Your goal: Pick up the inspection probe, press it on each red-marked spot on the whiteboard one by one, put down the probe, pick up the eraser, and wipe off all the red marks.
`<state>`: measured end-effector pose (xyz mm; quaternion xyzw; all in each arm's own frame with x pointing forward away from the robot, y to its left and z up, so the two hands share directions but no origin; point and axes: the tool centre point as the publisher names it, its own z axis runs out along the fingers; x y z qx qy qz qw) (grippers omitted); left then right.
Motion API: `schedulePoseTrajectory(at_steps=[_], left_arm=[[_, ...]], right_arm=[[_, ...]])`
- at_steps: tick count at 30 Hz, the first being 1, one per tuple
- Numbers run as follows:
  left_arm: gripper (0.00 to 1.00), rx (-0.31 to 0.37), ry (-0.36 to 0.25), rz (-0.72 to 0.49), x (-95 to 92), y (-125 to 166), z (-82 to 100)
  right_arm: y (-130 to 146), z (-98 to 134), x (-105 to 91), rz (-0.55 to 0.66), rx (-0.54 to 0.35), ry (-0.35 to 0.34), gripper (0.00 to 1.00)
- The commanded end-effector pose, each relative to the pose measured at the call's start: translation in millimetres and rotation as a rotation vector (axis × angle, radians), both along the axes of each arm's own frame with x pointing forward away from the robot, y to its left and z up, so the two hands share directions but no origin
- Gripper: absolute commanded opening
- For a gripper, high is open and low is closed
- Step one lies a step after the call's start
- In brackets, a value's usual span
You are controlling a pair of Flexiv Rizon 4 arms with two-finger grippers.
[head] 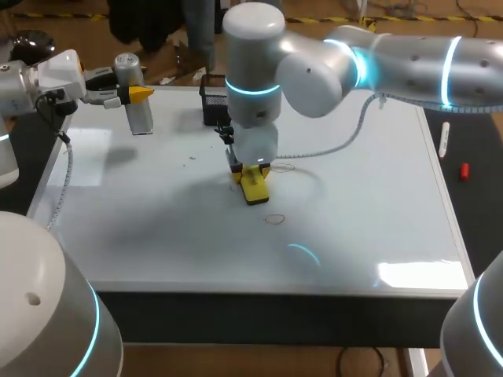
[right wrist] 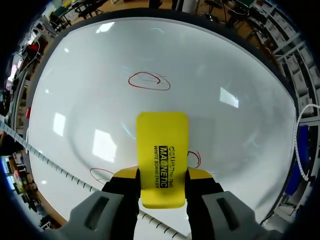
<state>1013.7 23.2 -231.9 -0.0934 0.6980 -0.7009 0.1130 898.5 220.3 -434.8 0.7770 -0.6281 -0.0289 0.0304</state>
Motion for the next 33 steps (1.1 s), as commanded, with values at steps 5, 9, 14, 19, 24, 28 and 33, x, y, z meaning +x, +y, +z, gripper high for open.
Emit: schedulePoseTrajectory(at_steps=[5, 9, 14, 19, 24, 28, 33], left_arm=[[0.00, 0.000, -0.002, 0.005, -1.2, -1, 1.1], [0.00, 0.000, -0.002, 0.005, -1.2, -1, 1.1], [0.00, 0.000, -0.002, 0.005, -1.2, -1, 1.1], [0.00, 0.000, -0.002, 0.005, -1.2, -1, 1.1], [0.00, 0.000, -0.002, 0.005, -1.2, -1, 1.1], [0.00, 0.000, -0.002, 0.005, -1.2, -1, 1.1], [0.00, 0.000, -0.002, 0.005, -1.2, -1, 1.1]], right_arm=[[-15, -23, -2.4, -0.004, -0.007, -0.006, 0.00], [-12, -5, -1.7, 0.010, -0.010, -0.033, 0.00], [1, 30, -2.9, 0.018, 0.042, -0.075, 0.00], [26, 48, -8.6, 0.061, 0.099, -0.095, 0.00], [45, 47, -9.3, 0.074, 0.108, -0.098, 0.00], [58, 39, -6.5, 0.102, 0.087, -0.095, 0.00], [73, 28, -4.2, 0.122, 0.079, -0.078, 0.00]])
